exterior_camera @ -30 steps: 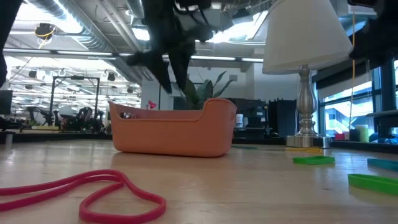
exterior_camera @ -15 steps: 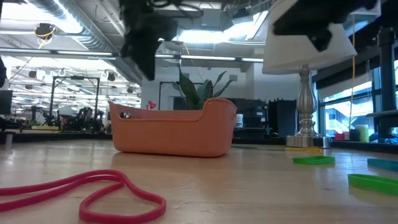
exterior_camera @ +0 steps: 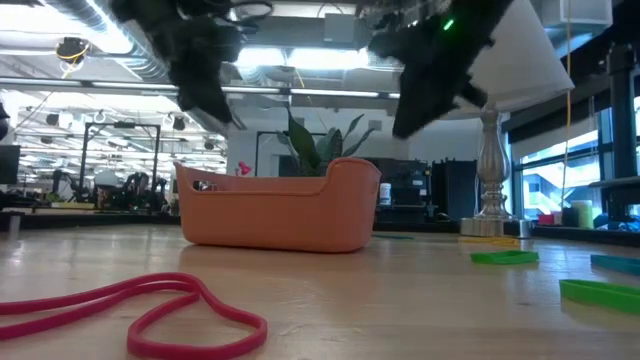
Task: Pick and place rubber bands into bin
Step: Put the blue rubber band into the orange bin
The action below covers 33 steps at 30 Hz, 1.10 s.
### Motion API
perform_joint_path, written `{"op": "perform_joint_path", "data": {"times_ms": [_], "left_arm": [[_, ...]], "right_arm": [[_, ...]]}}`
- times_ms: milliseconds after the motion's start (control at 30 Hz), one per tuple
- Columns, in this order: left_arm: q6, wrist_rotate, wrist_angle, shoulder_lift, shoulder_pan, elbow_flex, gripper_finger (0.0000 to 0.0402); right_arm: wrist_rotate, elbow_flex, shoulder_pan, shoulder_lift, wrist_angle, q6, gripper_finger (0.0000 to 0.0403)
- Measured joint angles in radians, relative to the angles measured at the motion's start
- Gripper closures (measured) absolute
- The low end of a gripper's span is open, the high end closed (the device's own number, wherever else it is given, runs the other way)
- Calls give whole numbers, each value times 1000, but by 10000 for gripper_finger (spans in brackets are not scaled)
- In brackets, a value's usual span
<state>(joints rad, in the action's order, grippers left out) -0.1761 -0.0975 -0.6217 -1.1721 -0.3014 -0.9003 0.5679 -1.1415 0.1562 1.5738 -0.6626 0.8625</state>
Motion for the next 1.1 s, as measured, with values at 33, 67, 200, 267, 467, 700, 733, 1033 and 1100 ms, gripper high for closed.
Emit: {"op": "perform_joint_path", "data": {"times_ms": [33, 67, 200, 267, 467, 700, 733, 1033, 1100], "left_arm": [[9, -1, -2, 32, -10, 13, 399], [20, -2, -10, 64, -19, 21, 399], [49, -3, -19, 166, -43, 31, 399], [52, -2, -17, 203, -50, 31, 399], [52, -2, -35, 278, -61, 31, 398], [79, -2, -46, 294, -61, 31, 398], [84, -2, -48, 294, -61, 31, 398], [86, -2, -64, 293, -61, 31, 398], [86, -2, -64, 293, -61, 31, 398]], "right_arm": [[-17, -17, -23, 28, -20, 26, 349], [-39, -27, -48, 52, -25, 44, 346], [-120, -45, -138, 124, 4, 63, 312], [-153, -45, -178, 153, 10, 102, 289], [-172, -45, -271, 235, 72, 147, 220], [-172, -45, -336, 330, 115, 153, 185], [-172, -45, -341, 343, 115, 153, 186], [-181, -51, -362, 429, 114, 178, 225], [-197, -51, -363, 434, 112, 179, 250]]}}
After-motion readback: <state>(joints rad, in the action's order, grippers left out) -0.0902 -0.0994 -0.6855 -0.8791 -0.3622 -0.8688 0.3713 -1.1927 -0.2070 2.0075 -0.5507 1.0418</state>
